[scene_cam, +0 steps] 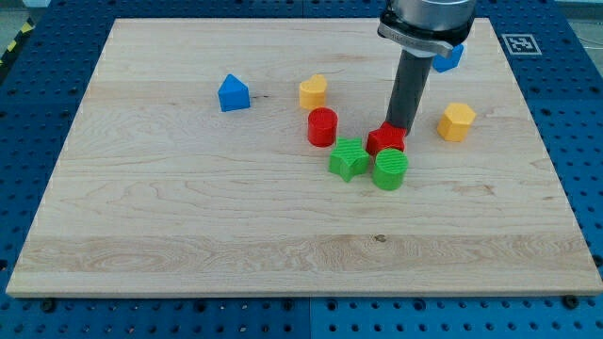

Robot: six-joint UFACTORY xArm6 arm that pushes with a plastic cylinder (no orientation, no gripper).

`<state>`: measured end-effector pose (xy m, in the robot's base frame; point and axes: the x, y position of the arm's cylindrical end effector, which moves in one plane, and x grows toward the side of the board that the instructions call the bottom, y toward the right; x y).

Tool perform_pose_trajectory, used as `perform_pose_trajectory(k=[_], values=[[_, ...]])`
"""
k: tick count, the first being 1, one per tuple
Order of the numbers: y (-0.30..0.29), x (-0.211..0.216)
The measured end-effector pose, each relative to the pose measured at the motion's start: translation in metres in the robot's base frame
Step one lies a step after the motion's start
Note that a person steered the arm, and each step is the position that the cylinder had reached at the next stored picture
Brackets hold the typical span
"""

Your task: Move red circle left to the red star

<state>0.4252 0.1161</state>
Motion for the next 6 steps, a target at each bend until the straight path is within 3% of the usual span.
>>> perform_pose_trajectory(k=[2,4,6], values=[[-0.039,-0.04],[-0.102,-0.039],[-0.086,-0.005]])
